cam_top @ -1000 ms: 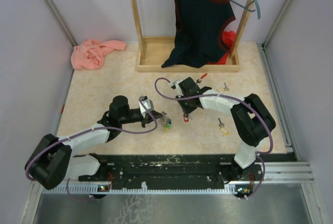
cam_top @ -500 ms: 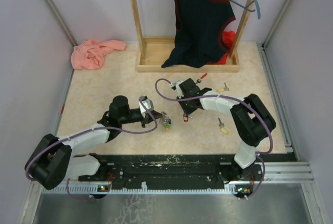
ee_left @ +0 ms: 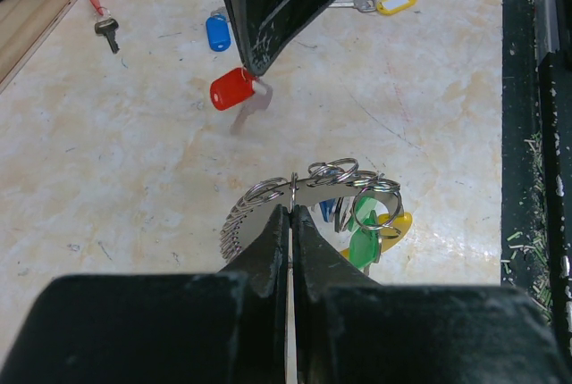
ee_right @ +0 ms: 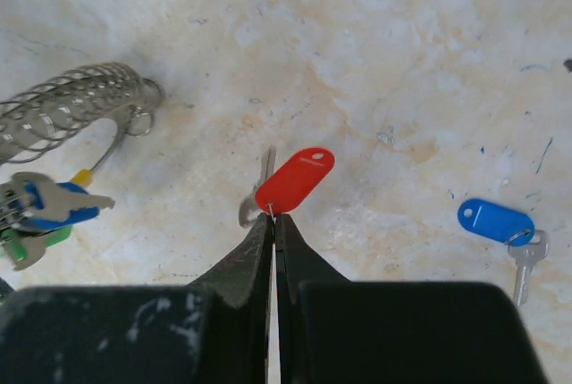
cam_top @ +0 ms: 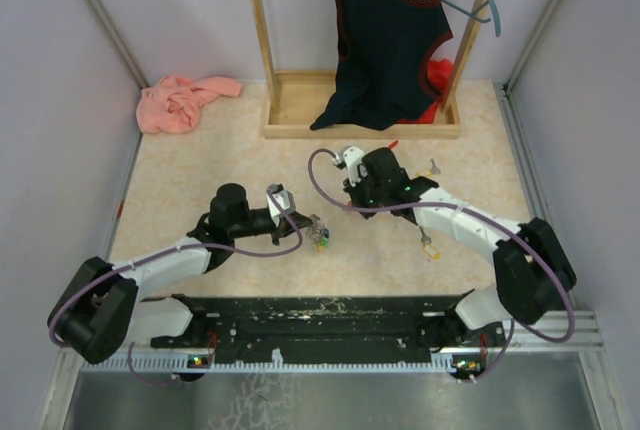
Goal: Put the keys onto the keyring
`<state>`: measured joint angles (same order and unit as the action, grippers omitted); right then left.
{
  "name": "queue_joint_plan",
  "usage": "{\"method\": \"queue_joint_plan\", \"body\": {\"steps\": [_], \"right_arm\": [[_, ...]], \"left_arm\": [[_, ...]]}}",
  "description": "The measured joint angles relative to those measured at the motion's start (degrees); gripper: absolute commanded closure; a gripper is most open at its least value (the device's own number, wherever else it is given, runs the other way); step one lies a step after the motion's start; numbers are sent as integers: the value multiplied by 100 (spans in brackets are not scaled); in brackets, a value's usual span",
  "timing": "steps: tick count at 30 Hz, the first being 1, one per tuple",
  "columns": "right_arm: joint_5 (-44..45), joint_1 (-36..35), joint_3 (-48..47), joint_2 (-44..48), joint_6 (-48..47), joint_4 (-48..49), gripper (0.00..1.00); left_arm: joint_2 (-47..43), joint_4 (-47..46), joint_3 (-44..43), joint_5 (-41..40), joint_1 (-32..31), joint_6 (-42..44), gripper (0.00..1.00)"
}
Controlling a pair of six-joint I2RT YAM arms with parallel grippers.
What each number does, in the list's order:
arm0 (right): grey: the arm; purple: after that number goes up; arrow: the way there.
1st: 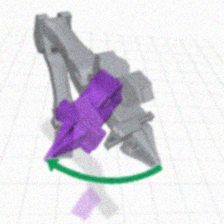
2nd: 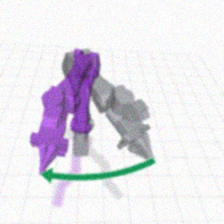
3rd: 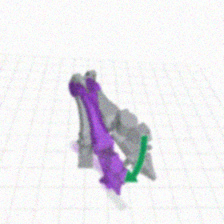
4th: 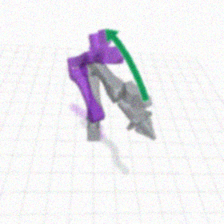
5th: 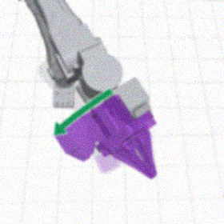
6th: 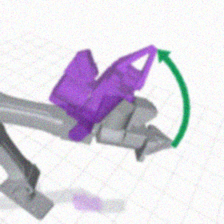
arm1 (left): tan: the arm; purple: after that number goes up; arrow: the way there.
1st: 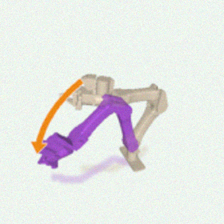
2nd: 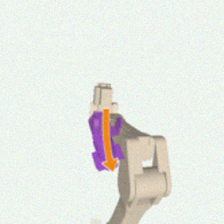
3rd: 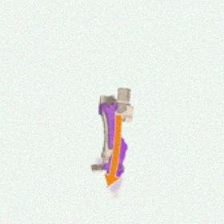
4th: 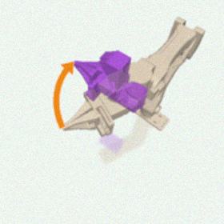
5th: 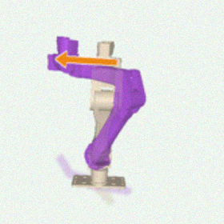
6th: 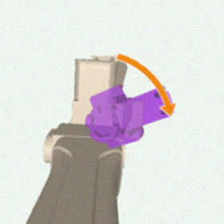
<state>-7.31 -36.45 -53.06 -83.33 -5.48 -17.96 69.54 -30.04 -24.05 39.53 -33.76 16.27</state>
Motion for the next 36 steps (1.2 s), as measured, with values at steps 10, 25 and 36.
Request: {"method": "queue_joint_plan", "body": {"steps": [10,25,36], "right_arm": [[-909,0,579,1307,-669,614,100],[-1976,-363,586,1471,-1751,872,100],[-2017,-785,586,1425,-2354,861,100]], "left_arm": [[11,-83,0,22,0,-166,99],[11,-146,0,133,-2,-341,99],[11,-199,0,208,-2,-356,99]]}}
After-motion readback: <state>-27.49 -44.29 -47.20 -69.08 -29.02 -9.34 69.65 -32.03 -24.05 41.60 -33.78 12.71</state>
